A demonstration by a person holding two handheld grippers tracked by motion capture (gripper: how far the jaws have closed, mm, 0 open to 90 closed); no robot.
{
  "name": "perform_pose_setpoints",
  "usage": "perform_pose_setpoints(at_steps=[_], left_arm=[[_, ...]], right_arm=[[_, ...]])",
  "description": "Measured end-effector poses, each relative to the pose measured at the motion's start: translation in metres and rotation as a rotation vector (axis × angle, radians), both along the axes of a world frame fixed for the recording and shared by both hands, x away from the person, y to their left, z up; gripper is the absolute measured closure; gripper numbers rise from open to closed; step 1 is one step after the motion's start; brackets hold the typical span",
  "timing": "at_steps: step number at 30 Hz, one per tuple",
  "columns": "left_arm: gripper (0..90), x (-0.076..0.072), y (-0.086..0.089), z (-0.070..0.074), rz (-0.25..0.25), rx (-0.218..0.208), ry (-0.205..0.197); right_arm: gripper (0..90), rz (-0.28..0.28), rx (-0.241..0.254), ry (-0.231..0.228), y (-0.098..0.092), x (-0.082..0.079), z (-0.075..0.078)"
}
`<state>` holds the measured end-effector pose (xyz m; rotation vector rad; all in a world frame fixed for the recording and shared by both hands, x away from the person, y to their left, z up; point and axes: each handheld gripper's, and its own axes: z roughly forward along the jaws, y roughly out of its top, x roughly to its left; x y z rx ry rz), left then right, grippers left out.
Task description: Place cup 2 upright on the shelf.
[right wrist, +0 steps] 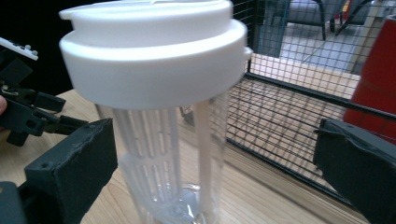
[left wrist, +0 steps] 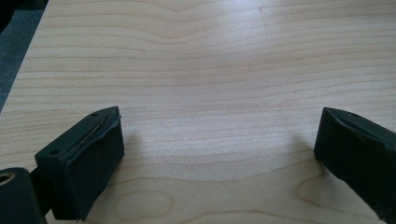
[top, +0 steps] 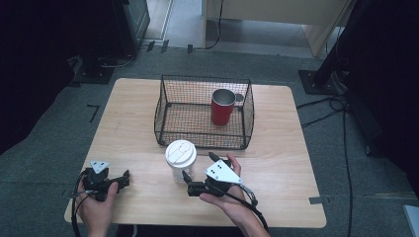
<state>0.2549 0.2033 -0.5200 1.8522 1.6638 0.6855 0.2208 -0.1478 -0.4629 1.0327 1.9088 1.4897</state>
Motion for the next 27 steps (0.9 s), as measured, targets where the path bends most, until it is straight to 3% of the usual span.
perform_pose_setpoints(at_steps=[27], left_arm=[[2.0,0.000,0.000,0.000,0.000,0.000,0.000]], right_arm=[[4.8,0.046,0.034,0.028,0.035,0.020,-0.005]])
